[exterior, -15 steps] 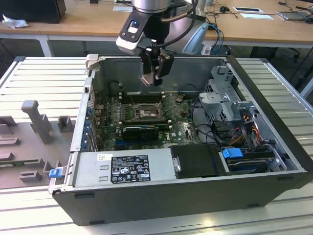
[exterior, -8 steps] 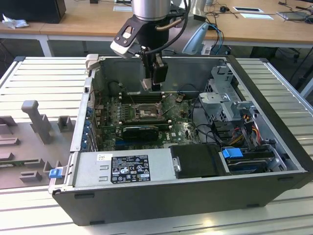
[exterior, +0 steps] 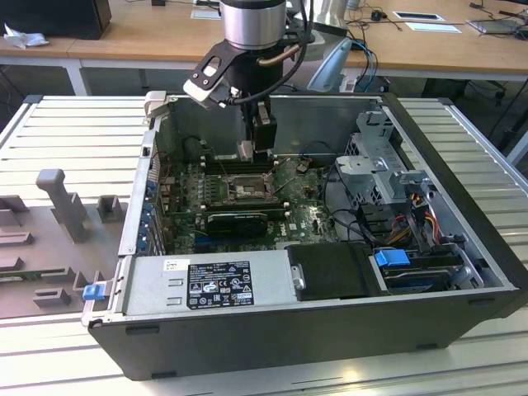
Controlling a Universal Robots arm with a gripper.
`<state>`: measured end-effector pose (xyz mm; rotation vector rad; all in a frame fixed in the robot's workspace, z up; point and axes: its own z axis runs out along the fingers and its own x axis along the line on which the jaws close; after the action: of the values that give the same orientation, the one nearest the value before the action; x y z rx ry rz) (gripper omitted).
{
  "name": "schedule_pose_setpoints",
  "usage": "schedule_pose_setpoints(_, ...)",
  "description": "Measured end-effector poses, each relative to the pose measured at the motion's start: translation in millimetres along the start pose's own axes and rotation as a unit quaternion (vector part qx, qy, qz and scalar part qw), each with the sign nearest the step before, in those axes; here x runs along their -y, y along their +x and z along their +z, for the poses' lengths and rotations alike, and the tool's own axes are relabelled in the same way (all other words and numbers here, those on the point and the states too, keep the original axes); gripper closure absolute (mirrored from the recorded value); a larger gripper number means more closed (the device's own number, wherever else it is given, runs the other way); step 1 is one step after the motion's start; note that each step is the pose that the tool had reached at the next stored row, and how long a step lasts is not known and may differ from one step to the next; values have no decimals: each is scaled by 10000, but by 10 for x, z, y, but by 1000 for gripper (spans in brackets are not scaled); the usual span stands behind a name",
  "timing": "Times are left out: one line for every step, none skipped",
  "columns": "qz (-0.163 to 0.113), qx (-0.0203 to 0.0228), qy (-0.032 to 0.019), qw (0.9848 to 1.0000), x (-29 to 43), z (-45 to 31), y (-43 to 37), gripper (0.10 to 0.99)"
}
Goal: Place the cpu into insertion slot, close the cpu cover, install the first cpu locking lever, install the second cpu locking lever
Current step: 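Place the cpu into insertion slot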
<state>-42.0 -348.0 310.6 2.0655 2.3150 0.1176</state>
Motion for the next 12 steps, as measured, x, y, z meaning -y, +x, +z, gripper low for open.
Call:
schedule_pose_setpoints(25,2,-1,10000,11,24,4,545)
schedule_pose_setpoints(50,4,-1,10000,18,42,6,545)
schedule_pose_setpoints(110,10,-3,9999,20,68,7,545)
schedule_pose_setpoints(220,18,-5,9998,23,99,7,545)
schedule_pose_setpoints(289,24,-7,9996,24,117,7,545)
schedule_pose_setpoints(377,31,-8,9993,26,142,6,545)
schedule_pose_setpoints(421,34,-10,9991,28,172,6,545)
schedule_pose_setpoints(425,34,-10,9991,30,190,5,545)
schedule_pose_setpoints(425,35,-8,9991,32,209,5,545)
schedule_pose_setpoints(426,35,-4,9991,34,231,4,545)
schedule_pose_setpoints(427,35,-2,9991,36,254,4,545)
schedule_pose_setpoints(424,34,-1,9991,38,275,4,545)
